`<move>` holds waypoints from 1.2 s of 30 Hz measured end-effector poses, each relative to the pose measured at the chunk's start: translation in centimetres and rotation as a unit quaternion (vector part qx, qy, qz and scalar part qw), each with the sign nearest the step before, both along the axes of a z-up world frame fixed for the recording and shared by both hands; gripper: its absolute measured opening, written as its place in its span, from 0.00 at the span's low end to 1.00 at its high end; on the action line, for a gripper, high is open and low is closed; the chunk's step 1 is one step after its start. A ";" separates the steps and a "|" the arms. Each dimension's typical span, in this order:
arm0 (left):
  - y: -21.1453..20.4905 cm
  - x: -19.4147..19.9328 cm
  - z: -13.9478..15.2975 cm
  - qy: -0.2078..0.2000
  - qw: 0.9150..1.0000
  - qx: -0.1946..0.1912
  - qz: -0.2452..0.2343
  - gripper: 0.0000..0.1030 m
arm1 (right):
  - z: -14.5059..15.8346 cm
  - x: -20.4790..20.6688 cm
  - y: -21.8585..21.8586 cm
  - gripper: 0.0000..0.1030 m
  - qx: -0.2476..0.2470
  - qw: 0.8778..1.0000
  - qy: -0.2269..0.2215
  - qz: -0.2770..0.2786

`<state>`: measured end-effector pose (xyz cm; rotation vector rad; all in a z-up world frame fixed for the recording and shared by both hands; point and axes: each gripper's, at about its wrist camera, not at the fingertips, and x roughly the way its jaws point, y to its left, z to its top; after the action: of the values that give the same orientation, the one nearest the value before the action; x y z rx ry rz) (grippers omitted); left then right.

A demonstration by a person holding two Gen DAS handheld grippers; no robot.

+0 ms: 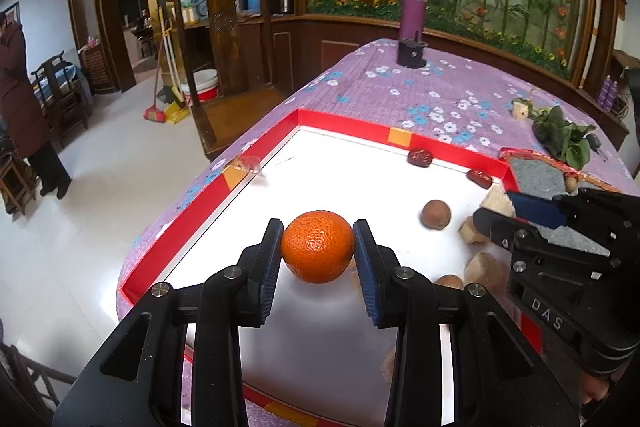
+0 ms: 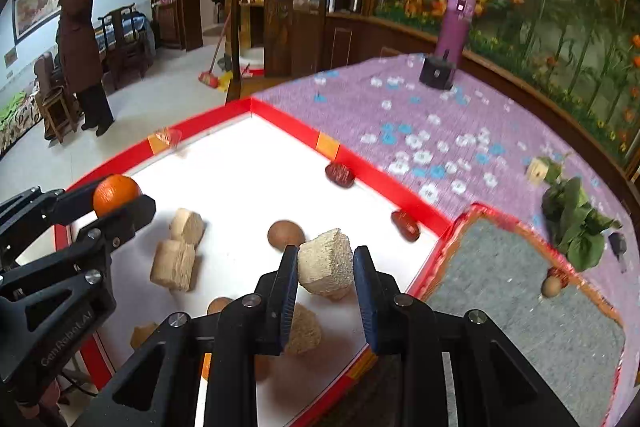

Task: Organize fruits
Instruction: 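Open both tools over the tray and move them back to the mat, then grasp a brown round nut with the left tool while the right tool grasps a red date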

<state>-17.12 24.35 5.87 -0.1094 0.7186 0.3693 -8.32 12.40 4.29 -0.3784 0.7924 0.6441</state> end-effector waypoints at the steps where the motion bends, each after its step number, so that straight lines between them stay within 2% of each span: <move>1: 0.1 0.0 -0.1 0.001 1.000 -0.001 0.003 0.34 | -0.3 0.1 0.1 0.26 -0.003 1.000 0.009 0.002; 2: 0.2 0.0 -0.1 0.004 1.000 -0.002 0.007 0.35 | -0.6 0.3 0.2 0.26 -0.005 1.000 0.023 0.005; 4: 0.3 0.1 0.0 0.005 1.000 0.000 0.014 0.44 | -0.8 0.5 0.2 0.28 0.004 0.999 0.047 0.013; 6: 0.1 0.0 0.3 0.001 1.000 0.014 0.023 0.60 | -0.6 0.8 -0.3 0.29 0.030 0.997 0.073 0.026; 7: 0.0 -0.1 0.5 -0.002 0.999 0.021 0.025 0.62 | -0.2 0.9 -0.8 0.30 0.051 0.995 0.081 0.033; 12: -1.7 0.5 1.5 -0.006 0.999 0.047 0.010 0.64 | 2.2 2.5 -4.6 0.38 0.125 0.989 0.077 0.027; 15: -3.9 1.5 2.1 -0.007 0.998 0.055 -0.019 0.64 | 3.1 4.9 -8.5 0.39 0.140 0.989 0.052 -0.015; 18: -7.3 3.1 2.8 -0.005 0.996 0.059 -0.067 0.64 | 3.3 8.0 -13.7 0.39 0.162 0.983 0.050 -0.074; 22: -13.6 6.8 3.3 0.004 0.985 0.052 -0.163 0.64 | 2.5 11.8 -21.3 0.39 0.223 0.965 0.065 -0.124; 23: -15.0 7.6 3.2 0.008 0.982 0.050 -0.182 0.64 | 2.0 12.5 -23.3 0.39 0.250 0.956 0.076 -0.131; 25: -18.1 9.6 2.7 0.016 0.973 0.054 -0.224 0.64 | 0.2 14.2 -27.0 0.39 0.309 0.932 0.114 -0.153; 26: -19.8 10.6 2.2 0.020 0.967 0.059 -0.246 0.64 | -0.5 15.2 -28.4 0.39 0.321 0.921 0.139 -0.174; 28: -22.2 12.6 1.4 0.029 0.959 0.059 -0.276 0.64 | -1.4 16.2 -29.8 0.39 0.334 0.909 0.152 -0.199; 29: -23.2 13.8 1.0 0.037 0.955 0.053 -0.290 0.61 | -1.8 16.6 -30.7 0.39 0.344 0.899 0.159 -0.220; 32: -25.2 16.7 -0.6 0.064 0.946 0.043 -0.314 0.56 | -2.6 17.2 -31.8 0.39 0.369 0.879 0.186 -0.239; 33: -25.7 17.4 -1.0 0.072 0.943 0.045 -0.321 0.53 | -2.5 17.2 -31.8 0.39 0.371 0.876 0.188 -0.243; 36: -26.6 19.2 -2.2 0.097 0.935 0.048 -0.338 0.44 | -1.9 17.2 -31.5 0.39 0.366 0.880 0.181 -0.242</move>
<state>2.11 -2.22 3.65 0.2705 0.8841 -0.2497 8.93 -19.14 2.35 0.6401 0.8886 0.4960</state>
